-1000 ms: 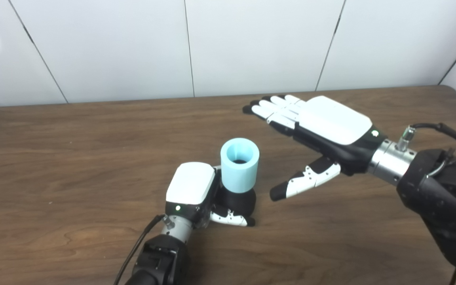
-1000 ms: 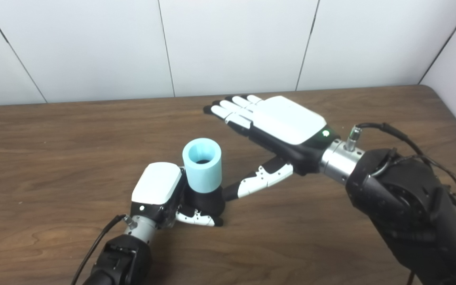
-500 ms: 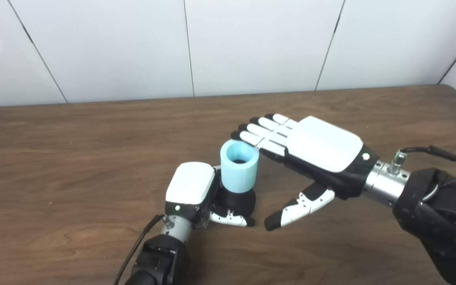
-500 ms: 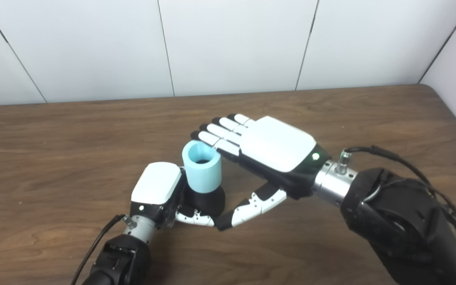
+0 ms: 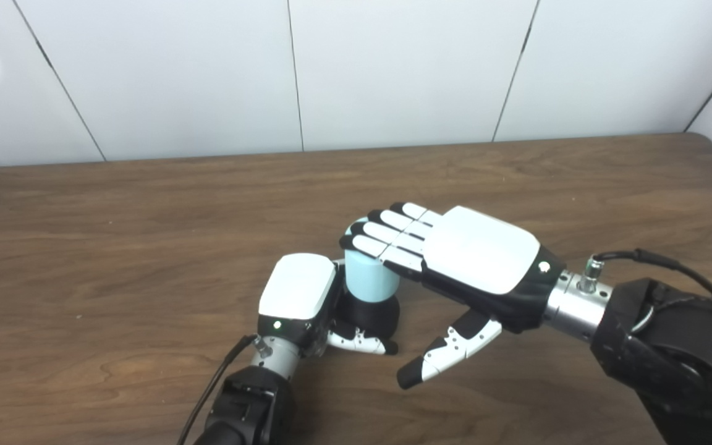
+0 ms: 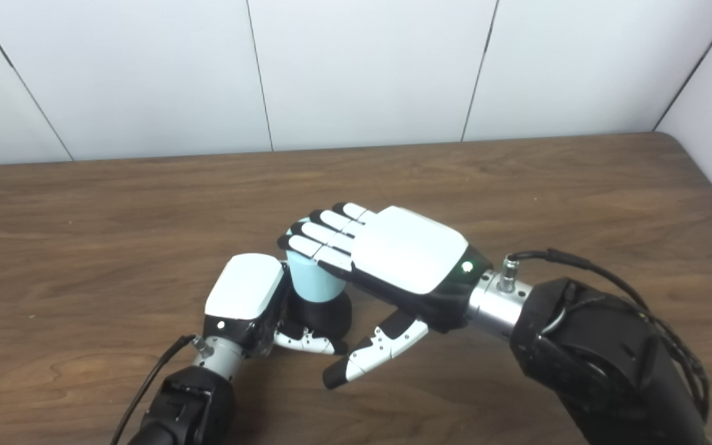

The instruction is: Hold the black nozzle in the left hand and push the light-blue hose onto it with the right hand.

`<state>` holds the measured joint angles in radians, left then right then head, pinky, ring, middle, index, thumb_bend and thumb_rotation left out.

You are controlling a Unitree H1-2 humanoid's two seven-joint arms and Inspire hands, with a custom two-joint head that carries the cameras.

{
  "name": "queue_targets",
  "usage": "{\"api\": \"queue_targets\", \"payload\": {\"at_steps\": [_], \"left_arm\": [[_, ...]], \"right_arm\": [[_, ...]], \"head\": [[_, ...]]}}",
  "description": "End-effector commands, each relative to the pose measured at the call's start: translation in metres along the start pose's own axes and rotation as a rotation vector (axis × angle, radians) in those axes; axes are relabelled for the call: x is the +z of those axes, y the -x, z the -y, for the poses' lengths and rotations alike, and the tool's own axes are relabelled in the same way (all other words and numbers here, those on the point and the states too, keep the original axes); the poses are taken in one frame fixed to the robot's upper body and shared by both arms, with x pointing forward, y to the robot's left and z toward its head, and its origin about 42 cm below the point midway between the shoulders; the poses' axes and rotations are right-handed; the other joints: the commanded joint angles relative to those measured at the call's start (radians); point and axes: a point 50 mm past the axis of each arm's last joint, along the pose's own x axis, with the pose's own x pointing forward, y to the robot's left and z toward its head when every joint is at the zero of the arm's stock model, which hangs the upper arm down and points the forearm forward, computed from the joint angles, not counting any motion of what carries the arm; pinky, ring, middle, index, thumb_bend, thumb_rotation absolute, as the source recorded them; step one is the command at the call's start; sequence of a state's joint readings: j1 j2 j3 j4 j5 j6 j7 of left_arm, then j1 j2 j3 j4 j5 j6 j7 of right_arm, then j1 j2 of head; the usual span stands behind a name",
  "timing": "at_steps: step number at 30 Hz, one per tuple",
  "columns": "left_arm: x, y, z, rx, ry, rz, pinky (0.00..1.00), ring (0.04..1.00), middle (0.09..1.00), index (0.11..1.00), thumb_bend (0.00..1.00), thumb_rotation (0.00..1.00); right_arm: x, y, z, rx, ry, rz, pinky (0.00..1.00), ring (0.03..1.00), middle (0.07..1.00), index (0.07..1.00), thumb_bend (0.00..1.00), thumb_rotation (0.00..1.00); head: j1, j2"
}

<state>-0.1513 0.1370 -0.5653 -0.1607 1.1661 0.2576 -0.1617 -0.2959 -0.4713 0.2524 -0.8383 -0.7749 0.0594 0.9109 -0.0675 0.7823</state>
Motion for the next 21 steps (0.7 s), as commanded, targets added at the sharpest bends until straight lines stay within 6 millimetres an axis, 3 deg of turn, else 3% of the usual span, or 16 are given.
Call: {"api": "queue_targets", "payload": {"at_steps": [1, 21], "left_arm": [[0.001, 0.015, 0.031, -0.170, 0.012, -0.007, 0.38, 0.432, 0.404, 0.502, 0.52, 0.00], [0.003, 0.015, 0.030, -0.181, 0.032, -0.012, 0.40, 0.445, 0.444, 0.486, 0.53, 0.00]], "right_arm": [[0.001, 0.000, 0.008, -0.034, 0.039, 0.010, 1.00, 1.000, 1.000, 1.000, 0.75, 1.00], [-0.004, -0.002, -0.008, 0.034, 0.021, -0.002, 1.00, 1.000, 1.000, 0.999, 0.74, 1.00]], "head": [[0.000, 0.001], [0.005, 0.008]]}}
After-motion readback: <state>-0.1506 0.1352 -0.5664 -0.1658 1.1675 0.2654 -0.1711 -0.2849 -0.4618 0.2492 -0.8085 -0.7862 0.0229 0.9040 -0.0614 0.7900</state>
